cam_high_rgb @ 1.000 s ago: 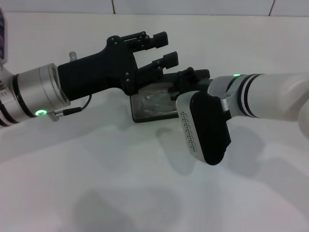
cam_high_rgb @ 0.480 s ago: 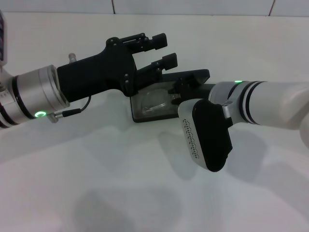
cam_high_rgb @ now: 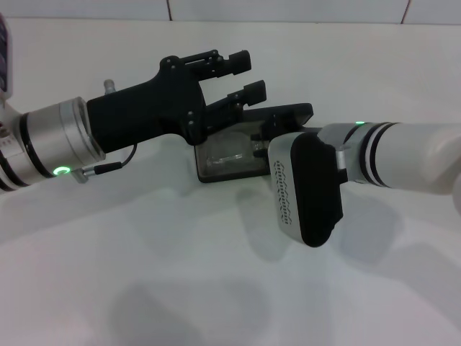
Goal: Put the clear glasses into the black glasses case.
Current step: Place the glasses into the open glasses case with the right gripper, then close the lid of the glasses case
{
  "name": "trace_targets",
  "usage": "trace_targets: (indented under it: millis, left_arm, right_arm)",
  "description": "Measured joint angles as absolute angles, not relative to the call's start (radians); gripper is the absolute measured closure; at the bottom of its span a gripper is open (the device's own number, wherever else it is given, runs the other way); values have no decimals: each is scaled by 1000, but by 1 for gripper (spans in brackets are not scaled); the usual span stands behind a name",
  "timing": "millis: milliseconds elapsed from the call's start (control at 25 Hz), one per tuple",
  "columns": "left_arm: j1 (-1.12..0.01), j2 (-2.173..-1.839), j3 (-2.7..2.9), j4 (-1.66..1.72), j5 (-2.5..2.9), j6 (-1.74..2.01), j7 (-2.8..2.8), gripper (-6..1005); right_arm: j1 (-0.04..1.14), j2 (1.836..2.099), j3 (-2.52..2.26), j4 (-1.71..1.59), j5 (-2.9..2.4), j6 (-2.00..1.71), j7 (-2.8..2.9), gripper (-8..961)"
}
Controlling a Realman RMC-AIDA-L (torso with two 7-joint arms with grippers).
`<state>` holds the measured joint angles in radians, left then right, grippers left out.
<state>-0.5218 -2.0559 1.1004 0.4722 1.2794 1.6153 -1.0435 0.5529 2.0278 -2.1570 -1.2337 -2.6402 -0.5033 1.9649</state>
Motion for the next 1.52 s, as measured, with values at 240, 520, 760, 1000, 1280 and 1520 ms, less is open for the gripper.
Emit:
trace_targets:
  millis: [240,520,760,1000,1280,1520]
  left_arm:
    - [-521,-2058,1101,472,1279,1615,-1040,516]
    - [-523,-2059,1101,470,1279,1615,-1039,517]
    - [-523,-2060,1100,469,1279,1615,-1038,517]
    - [-522,-2062,1097,468,1279,1615,-1038,517]
    - [-522,-2061,1076,468,1277,1612,-1045,517]
    - [-514,-2060,1071,466,1271,1560,-1049,517]
  right_arm:
    - [548,2028,-2138,-1227,-2638,-470,2041,762]
    - [551,2028,-2126,-1236,-2572,-519,2069,762]
    - [538,2028,-2058,-1270,-2511,-594,2069,762]
    - [525,2024,-1941,-1311,-2386,-676,2063,762]
    - [501,2020,-1578,-1363,-2045,-1096,1896,762]
    - [414,2019,-1161,-1218,-1694,-1375,1668,762]
